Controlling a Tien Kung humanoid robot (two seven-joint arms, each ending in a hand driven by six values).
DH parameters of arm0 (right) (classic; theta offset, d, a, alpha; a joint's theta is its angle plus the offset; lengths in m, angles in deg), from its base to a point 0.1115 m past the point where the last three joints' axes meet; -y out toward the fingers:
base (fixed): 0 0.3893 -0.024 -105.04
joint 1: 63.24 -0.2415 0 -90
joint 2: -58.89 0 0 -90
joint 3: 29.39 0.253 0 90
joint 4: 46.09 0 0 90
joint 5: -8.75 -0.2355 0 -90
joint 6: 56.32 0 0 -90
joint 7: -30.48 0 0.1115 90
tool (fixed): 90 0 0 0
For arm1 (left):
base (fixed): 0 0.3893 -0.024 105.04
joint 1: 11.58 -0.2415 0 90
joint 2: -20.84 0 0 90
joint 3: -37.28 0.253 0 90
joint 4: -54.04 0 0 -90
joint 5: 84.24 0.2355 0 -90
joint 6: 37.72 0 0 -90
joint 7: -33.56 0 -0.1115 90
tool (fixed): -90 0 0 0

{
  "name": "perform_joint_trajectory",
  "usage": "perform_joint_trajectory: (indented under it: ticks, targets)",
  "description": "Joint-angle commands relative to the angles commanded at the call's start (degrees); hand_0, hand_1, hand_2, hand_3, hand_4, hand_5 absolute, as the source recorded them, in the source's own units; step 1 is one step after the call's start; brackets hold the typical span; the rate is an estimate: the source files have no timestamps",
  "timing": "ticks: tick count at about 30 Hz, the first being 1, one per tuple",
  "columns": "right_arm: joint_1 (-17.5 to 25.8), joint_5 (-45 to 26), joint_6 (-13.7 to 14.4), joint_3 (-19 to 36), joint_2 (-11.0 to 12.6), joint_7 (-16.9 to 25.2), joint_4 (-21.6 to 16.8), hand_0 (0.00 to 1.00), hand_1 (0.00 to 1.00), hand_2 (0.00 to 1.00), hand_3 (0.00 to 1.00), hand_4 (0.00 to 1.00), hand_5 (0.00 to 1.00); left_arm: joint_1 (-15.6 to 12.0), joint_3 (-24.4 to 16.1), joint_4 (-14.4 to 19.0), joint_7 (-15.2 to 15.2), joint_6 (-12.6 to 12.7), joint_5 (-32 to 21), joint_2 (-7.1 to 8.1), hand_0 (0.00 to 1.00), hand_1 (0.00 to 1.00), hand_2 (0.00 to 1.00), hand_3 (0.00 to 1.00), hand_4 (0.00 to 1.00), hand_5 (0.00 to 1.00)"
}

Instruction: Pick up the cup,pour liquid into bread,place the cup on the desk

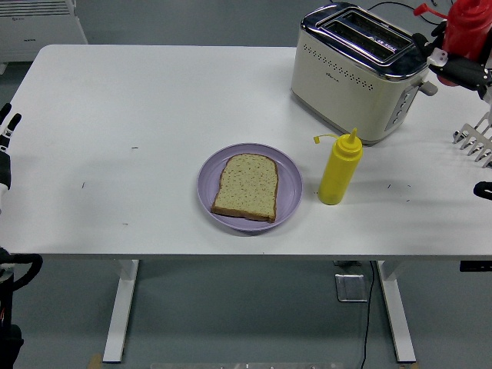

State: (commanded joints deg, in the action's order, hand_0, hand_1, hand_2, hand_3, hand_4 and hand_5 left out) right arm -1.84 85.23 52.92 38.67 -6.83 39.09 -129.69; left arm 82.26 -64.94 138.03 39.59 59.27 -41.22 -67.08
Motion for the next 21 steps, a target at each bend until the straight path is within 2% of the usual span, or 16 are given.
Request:
perform_joint_trajectory:
  ticks: [8,12,21]
  targets:
    - [-7.02,18.98,3.07,-8.82,1.45,-4.35,1.13,0.002,0.116,0.271,0.354,0.81,0.207,-0.25,-0.01,-0.04,0.0,0.04,-0.04,-0.09,0.714,0.756,0.792,0.702,0.662,0.998]
    - [-12.57,28.65,4.26,-15.75,2.45,-8.03,3.43,0.002,0.119,0.272,0.355,0.797,0.208,-0.48,-0.1,-0.07,0.0,0.05,-0.06,-0.15,0.715,0.756,0.792,0.703,0.662,0.998]
    - [-19.76,50.25,7.81,-26.62,2.9,-12.27,7.12,0.005,0.121,0.275,0.357,0.785,0.215,-0.75,-0.05,-0.09,-0.02,0.08,-0.1,-0.1,0.714,0.756,0.791,0.702,0.662,0.998]
